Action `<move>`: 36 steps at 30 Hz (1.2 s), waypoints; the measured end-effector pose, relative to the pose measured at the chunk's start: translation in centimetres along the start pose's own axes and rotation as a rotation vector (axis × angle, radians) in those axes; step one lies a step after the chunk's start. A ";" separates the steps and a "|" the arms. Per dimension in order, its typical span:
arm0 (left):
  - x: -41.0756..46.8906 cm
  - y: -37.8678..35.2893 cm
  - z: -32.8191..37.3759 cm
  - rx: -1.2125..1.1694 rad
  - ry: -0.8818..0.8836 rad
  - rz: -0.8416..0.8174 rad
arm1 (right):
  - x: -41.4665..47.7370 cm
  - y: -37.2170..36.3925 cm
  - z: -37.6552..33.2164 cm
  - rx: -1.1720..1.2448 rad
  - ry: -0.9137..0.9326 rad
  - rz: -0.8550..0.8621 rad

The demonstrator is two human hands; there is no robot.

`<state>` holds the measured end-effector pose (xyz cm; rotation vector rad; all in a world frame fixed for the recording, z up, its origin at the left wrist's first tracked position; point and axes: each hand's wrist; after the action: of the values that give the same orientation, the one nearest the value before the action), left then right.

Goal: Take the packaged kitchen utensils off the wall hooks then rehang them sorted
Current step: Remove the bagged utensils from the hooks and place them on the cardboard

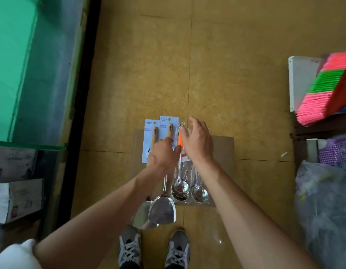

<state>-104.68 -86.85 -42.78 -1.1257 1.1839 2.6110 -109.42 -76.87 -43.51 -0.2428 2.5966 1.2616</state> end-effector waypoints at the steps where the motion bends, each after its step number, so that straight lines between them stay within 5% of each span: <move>1: -0.4 1.1 0.3 0.004 -0.008 0.015 | -0.3 0.9 -0.4 -0.001 0.001 0.008; 15: -12.6 14.1 12.9 0.533 -0.501 0.341 | -6.8 22.8 -2.4 -0.179 0.084 0.212; 25: -24.1 15.5 30.3 0.748 -0.912 0.292 | -16.6 40.8 0.4 -0.210 -0.133 0.545; 36: -44.9 11.0 42.4 0.757 -1.421 0.146 | -41.4 53.6 1.0 -0.198 -0.530 0.909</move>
<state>-100.76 -55.73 11.55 0.8396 1.4535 1.7995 -83.27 -41.46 7.96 1.1920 2.1137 1.5349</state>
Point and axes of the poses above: each hand's wrist, its own x-axis towards the middle knuckle, its own y-axis out of the back of the hand, z = x × y, and after that the axes turned 2 degrees about x, right-handed
